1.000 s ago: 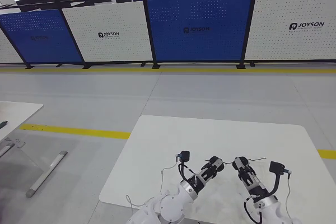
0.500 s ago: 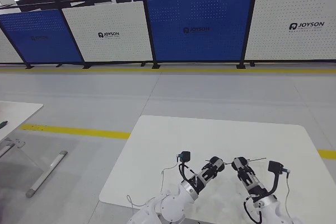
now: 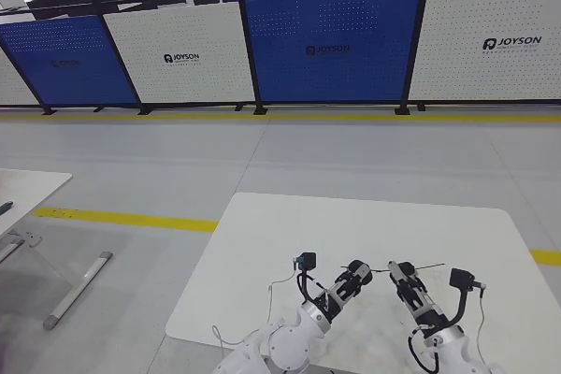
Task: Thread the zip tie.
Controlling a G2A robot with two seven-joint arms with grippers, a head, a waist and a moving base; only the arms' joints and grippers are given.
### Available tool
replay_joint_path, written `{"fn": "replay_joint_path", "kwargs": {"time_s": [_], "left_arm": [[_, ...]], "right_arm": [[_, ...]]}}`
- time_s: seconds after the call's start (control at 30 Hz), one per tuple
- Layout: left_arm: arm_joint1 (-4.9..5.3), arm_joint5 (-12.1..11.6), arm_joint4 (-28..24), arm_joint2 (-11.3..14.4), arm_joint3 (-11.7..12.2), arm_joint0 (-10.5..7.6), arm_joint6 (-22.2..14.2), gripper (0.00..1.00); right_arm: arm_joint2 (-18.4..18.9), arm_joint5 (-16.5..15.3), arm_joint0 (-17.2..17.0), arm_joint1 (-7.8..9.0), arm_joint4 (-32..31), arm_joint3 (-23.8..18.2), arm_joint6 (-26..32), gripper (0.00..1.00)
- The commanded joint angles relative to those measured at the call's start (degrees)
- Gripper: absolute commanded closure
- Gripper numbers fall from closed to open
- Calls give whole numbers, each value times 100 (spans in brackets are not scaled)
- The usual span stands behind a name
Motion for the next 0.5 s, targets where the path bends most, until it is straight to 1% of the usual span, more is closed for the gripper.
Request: {"fn": "replay_joint_path", "kwargs": {"time_s": [0.0, 0.17, 0.27, 0.33, 0.47], "left_arm": [[-5, 1, 5, -1, 6, -1, 13, 100], [-11, -11, 3, -17, 11, 3, 3, 100], [-17, 3, -5, -27, 19, -1, 2, 100], [-22, 20, -11, -34, 19, -4, 13, 100], [-33, 57, -17, -34, 15, -17, 18, 100]], "right_arm": [[-3, -4, -4, -2, -20, -3, -6, 62], [-3, -20, -19, -11, -60, -6, -79, 65], [15, -64, -52, -12, -84, -2, -130, 66], [36, -102, -79, -12, -99, 4, -159, 69], [66, -157, -124, -11, -152, 15, -211, 70]]}}
